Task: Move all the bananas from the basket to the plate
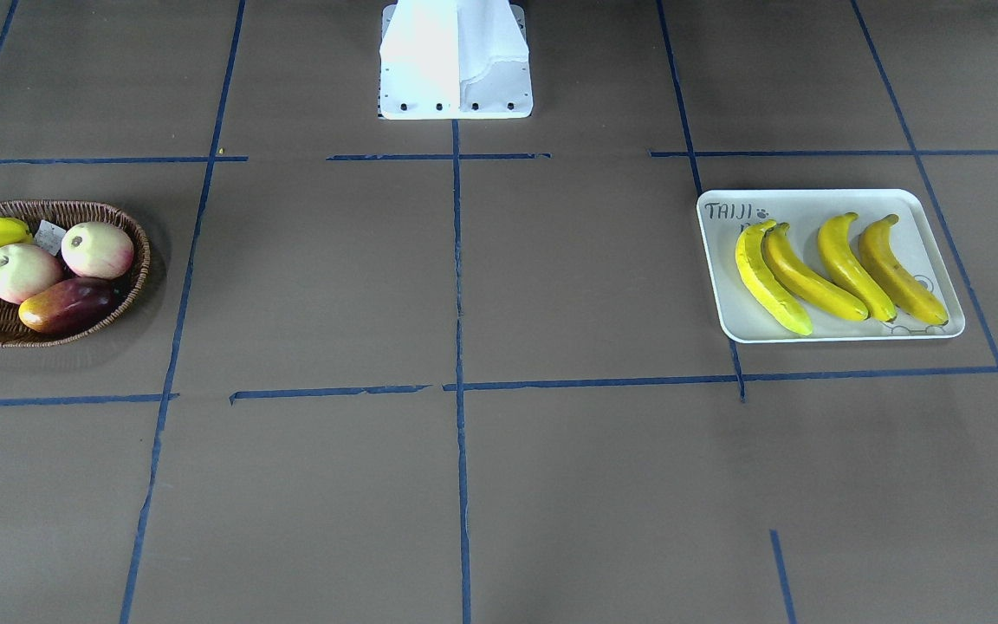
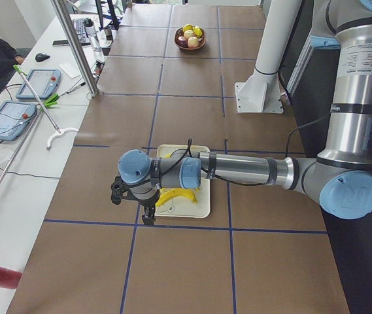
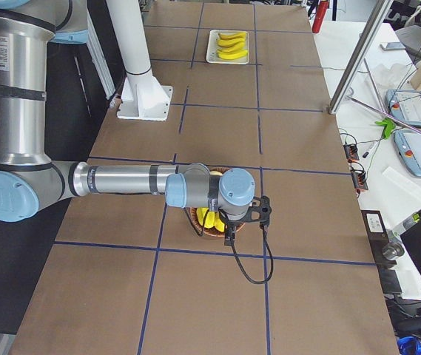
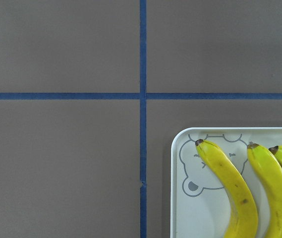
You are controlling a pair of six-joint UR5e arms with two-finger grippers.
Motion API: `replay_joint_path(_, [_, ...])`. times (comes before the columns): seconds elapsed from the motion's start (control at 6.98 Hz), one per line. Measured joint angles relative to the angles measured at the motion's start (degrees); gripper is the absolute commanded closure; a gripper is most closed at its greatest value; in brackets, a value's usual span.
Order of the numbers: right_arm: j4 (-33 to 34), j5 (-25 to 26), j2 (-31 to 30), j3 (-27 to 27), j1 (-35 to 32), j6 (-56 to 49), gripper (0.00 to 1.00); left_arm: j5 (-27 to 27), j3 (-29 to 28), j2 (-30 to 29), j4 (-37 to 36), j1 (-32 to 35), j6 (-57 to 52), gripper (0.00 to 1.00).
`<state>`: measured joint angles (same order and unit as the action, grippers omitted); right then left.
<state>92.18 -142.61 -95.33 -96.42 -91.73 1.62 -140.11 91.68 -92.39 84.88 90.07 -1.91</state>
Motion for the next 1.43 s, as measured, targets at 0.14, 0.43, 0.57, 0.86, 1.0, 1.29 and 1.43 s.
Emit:
replay_joint_path(0.14, [0.26, -0.02, 0.26, 1.25, -1.88, -1.27, 0.0, 0.06, 0.52, 0.01, 0.01, 0.02, -0.02, 0.0])
replay_joint_path(0.43, [0.59, 0.05, 0.21, 1.4, -3.39, -2.92, 0.0, 0.23, 0.62, -0.11, 0.08, -0.03, 0.01, 0.0])
replay_joint_path(0.57, [0.63, 0.12, 0.03, 1.3, -3.55, -3.11, 0.0, 0.26, 0.68, -0.19, 0.1, -0.05, 0.05, 0.0])
replay_joint_path(0.86, [0.59, 0.51, 0.09, 1.21, -3.61, -3.19, 0.0, 0.27, 0.78, -0.25, 0.11, -0.06, -0.01, 0.0])
replay_joint_path(1.0, [0.54, 0.85, 0.07, 1.03, -3.62, -3.18, 0.0, 0.28, 0.72, -0.35, 0.11, -0.1, 0.02, 0.0])
replay_joint_path(1.29, [0.41, 1.61, -0.02, 0.74, -3.63, -3.12, 0.0, 0.28, 0.49, -0.54, 0.11, -0.14, 0.01, 0.0])
replay_joint_path(1.43, [0.38, 1.74, -0.03, 0.73, -3.63, -3.11, 0.0, 0.28, 0.5, -0.6, 0.11, -0.15, -0.01, 0.0])
